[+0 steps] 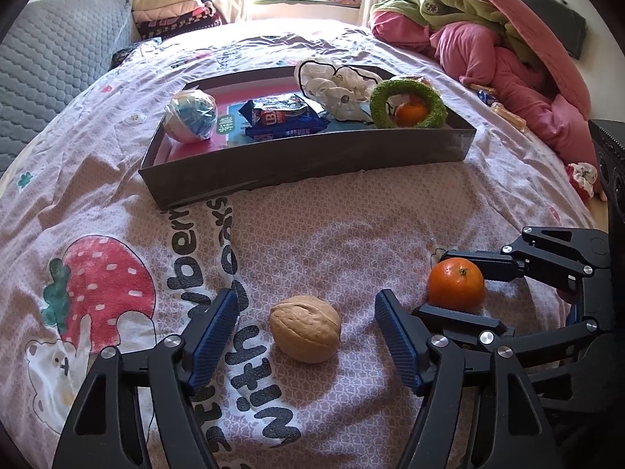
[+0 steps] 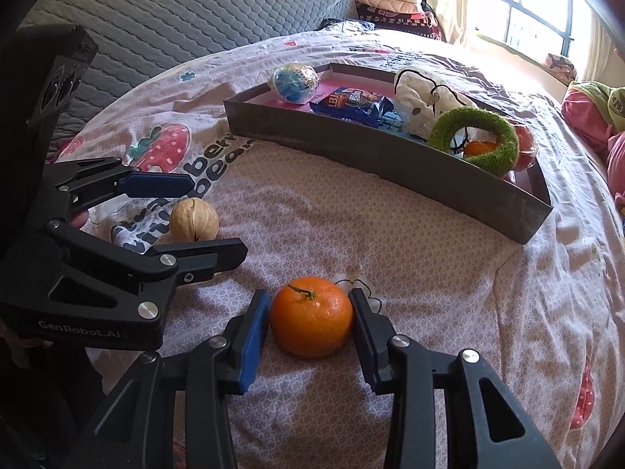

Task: Organize objects
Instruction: 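Close left tool on the walnut while right tool grasps the orange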

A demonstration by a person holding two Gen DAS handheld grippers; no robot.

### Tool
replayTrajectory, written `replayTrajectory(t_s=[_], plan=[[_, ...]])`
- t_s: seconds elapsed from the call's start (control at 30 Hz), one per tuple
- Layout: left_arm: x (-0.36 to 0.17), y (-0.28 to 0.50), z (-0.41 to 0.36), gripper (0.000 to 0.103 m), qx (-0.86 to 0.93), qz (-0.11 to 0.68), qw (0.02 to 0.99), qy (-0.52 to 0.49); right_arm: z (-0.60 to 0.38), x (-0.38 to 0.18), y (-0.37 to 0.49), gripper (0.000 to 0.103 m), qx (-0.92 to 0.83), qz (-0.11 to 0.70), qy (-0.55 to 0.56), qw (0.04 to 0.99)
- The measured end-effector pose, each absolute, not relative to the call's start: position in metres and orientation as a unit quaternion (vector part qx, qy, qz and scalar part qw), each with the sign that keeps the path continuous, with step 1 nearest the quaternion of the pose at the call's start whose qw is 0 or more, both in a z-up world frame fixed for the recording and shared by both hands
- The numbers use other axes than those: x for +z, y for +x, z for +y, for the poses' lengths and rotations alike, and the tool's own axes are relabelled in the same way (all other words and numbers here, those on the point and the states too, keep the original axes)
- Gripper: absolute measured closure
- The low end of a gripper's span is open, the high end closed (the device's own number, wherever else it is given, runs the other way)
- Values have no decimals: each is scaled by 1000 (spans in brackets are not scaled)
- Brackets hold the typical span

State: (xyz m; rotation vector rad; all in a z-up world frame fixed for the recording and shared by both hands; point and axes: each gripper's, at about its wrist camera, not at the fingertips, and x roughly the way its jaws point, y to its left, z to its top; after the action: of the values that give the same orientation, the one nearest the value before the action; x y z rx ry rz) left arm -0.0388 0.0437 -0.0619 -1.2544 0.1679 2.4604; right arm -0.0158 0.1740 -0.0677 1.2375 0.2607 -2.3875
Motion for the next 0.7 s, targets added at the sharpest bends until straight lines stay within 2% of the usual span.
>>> replayTrajectory(t_s=[0.07, 0.13, 0.27, 0.7], plan=[[-64, -39, 45, 48, 871, 61, 188, -449, 174, -68, -16, 62, -862, 94, 448, 218], [-65, -39, 47, 53, 870, 63, 189, -451, 174, -67, -16, 63, -863, 95, 447, 215], [-63, -40, 44, 70, 870, 54, 194, -451, 175, -67, -16, 65, -863, 101, 445, 216], [-48, -43, 46, 70, 880, 36, 197, -431, 174, -59, -18, 66, -871, 107, 433, 208]])
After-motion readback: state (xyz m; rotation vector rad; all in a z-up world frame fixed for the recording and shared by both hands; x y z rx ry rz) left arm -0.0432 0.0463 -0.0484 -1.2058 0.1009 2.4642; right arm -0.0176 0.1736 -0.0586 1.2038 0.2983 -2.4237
